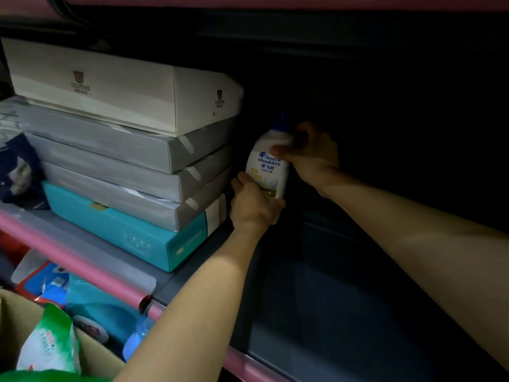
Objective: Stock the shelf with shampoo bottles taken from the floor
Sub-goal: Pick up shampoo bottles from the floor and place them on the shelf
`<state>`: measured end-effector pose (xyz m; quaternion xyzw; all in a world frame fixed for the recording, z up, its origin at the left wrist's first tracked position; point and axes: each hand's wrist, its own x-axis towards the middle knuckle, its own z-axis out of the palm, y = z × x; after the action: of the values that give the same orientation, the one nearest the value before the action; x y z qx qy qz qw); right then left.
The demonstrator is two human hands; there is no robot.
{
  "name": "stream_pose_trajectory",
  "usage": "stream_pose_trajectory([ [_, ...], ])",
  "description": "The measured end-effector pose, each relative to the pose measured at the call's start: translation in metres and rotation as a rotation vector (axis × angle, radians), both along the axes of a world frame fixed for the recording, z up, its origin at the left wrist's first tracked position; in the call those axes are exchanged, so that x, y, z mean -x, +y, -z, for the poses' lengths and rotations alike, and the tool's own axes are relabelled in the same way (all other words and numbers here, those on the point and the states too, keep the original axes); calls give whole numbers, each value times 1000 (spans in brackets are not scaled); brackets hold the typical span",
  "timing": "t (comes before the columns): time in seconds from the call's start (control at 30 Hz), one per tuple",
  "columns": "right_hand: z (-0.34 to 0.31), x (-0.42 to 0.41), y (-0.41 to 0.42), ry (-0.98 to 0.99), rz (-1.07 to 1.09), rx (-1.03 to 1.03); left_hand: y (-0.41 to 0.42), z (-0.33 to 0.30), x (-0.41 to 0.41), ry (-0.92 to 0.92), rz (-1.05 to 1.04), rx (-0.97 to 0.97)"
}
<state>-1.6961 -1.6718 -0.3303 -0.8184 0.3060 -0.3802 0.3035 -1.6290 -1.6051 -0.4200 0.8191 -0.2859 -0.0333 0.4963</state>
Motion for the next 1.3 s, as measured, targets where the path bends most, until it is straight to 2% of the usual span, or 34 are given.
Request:
stream_pose_trajectory([
  [0.17,1,9,14,61,60,-30,14,-4,1,43,45,-74],
  [0.27,2,26,32,27,98,-234,34,-6,9,103,104,-95],
  [0.33,3,48,51,134,73,-299,53,-8,23,154,202,-53],
  [0.6,3,178,161,266,-49,-450,156,-33,121,342,495,-51],
  [0.8,25,285,231,281,-98,-501,226,-34,211,324,626,-116],
  [1.03,88,404,250,358,-60,-620,230,34,324,421,792,-268],
  [1.17,141,470,226,424,6,-761,207,93,386,487,898,-386],
  [1.3,206,526,198,482,133,-840,184,156,439,450,978,-524],
])
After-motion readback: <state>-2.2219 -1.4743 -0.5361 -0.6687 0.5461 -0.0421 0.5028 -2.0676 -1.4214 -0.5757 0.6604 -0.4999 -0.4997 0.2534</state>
